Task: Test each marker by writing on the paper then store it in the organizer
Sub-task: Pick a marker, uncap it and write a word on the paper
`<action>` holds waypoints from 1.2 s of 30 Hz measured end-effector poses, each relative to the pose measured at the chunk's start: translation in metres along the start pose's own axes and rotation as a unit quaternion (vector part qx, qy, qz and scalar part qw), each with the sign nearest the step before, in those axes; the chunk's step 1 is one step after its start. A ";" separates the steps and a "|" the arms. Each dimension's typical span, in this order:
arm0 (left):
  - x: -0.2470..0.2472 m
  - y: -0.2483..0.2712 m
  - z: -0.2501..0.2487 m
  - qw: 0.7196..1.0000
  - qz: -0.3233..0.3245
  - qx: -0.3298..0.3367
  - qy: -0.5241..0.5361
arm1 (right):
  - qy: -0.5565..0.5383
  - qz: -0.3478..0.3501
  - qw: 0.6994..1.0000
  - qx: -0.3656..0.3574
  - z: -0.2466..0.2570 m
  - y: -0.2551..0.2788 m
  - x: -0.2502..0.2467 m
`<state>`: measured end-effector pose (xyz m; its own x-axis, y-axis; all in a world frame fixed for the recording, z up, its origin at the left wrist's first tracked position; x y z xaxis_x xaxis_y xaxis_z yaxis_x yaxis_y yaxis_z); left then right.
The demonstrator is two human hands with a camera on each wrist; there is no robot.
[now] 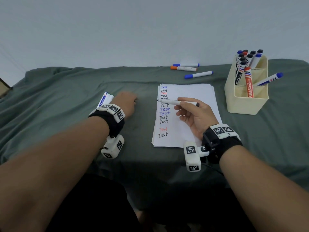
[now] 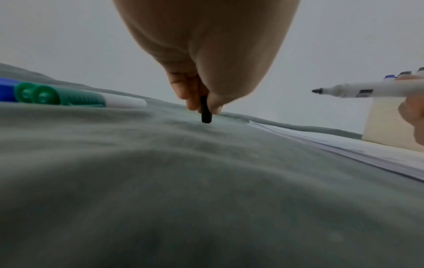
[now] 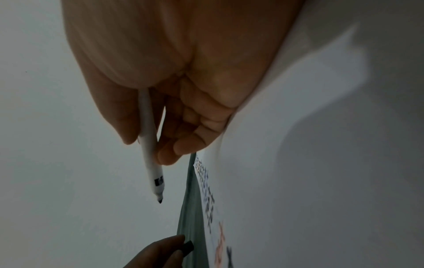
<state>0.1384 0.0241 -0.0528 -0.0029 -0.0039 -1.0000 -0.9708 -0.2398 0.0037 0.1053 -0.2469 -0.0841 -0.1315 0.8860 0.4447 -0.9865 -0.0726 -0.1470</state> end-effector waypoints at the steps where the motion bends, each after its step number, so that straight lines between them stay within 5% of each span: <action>1: -0.002 -0.001 0.001 1.000 -0.003 -0.010 0.002 | 0.006 0.006 1.000 -0.003 0.000 0.000 0.000; 20: -0.011 0.032 -0.025 0.970 -0.006 0.077 0.231 | 0.036 0.050 0.998 -0.015 -0.004 0.001 0.002; 27: -0.006 0.034 -0.035 0.969 0.024 0.119 0.216 | 0.063 0.076 0.995 -0.014 -0.005 0.001 0.005; 36: -0.014 0.032 -0.041 0.965 -0.021 0.129 0.228 | 0.121 0.091 0.988 -0.032 -0.004 0.002 0.005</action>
<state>0.1166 -0.0231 -0.0386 0.0857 -0.4409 -0.8935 -0.9954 0.0010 -0.0960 0.1030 -0.2408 -0.0857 -0.2713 0.9449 0.1830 -0.9394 -0.2186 -0.2640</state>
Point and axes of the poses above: each hand's wrist, its own y-axis away from the middle knuckle, its own x-axis out of the palm, z = x × y, the point moved 2 cm from there along -y, towards the middle knuckle, and after that the axes turned 13 degrees about -x, right-handed, at the moved point
